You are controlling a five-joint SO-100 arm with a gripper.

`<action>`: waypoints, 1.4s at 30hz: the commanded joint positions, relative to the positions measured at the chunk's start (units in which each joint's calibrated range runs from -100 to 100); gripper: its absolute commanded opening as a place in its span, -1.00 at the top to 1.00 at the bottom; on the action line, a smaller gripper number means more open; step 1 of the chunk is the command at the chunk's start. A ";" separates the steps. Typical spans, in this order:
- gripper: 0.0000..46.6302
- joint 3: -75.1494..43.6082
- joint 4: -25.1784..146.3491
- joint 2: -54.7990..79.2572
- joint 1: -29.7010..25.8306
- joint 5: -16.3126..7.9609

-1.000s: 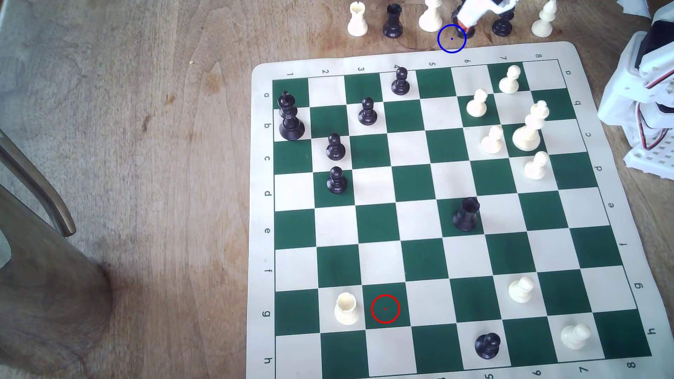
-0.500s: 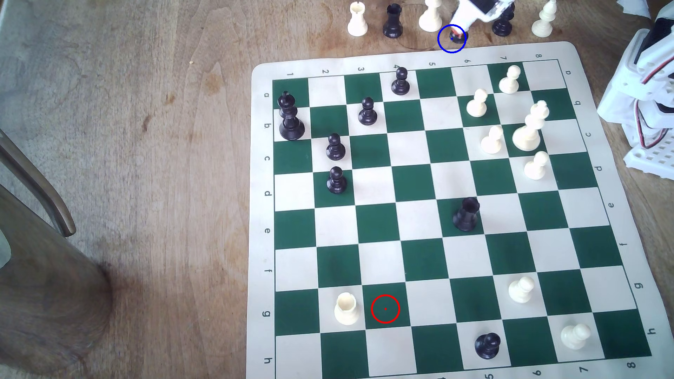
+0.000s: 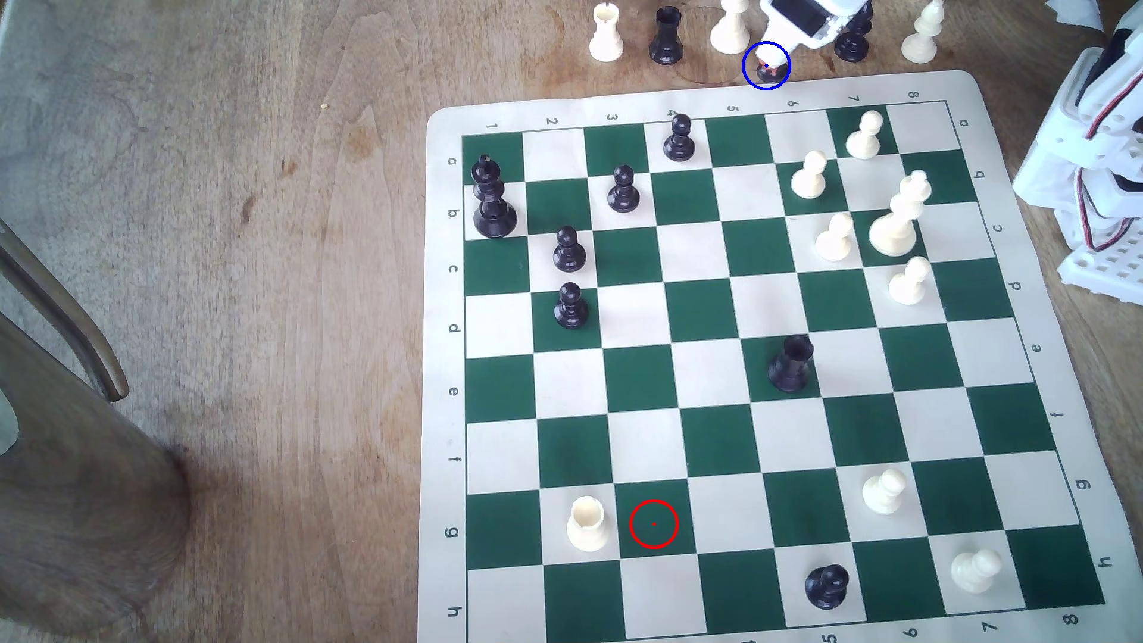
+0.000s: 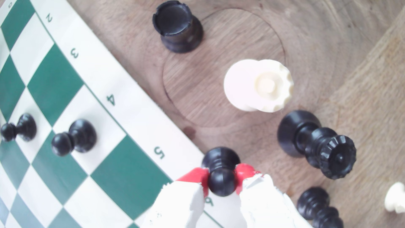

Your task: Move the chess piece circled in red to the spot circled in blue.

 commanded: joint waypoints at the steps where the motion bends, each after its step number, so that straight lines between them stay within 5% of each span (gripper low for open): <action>1: 0.90 -1.63 -1.96 0.28 0.54 0.29; 23: 0.88 -1.81 -5.16 2.49 1.72 1.81; 32: 0.14 -0.81 -7.86 0.28 2.18 1.07; 42: 0.11 -0.81 -7.12 -0.99 2.81 1.61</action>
